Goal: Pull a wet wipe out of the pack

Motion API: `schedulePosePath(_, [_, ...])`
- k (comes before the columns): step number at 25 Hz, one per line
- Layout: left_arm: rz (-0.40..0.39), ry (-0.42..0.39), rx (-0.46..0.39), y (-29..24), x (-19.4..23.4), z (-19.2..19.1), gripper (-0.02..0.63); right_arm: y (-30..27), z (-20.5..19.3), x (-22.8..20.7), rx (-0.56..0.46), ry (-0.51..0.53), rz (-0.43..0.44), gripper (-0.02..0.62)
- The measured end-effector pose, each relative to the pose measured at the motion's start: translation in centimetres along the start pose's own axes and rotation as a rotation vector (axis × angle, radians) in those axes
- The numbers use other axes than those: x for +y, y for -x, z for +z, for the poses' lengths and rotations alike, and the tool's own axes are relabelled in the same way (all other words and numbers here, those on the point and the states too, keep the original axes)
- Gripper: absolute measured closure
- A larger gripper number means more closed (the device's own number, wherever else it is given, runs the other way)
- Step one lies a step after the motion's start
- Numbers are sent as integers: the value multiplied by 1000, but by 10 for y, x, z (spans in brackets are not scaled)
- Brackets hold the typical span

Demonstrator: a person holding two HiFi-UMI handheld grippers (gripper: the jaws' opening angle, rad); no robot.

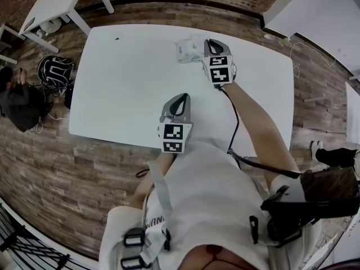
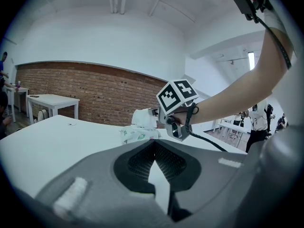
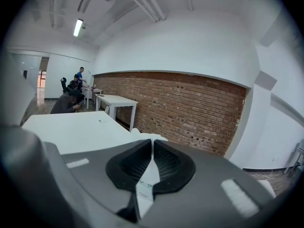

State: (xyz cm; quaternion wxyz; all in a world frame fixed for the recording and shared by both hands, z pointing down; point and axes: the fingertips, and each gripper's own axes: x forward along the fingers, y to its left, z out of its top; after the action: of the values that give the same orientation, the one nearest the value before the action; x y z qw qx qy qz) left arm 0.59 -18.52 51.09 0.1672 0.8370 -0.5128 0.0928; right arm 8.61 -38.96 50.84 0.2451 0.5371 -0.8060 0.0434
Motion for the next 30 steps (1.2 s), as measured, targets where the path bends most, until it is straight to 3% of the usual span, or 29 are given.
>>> schedulePosePath(7, [-18, -2, -1, -1, -5, -1, 604, 12, -1, -23, -40, -5, -60, 577])
schedulePosePath(14, [-62, -19, 3, -3, -19, 0, 604, 37, -21, -49, -12, -29, -124, 577])
schedulePosePath(30, [-211, -90, 29, -8, -72, -6, 604, 103, -105, -88, 95, -126, -256, 577])
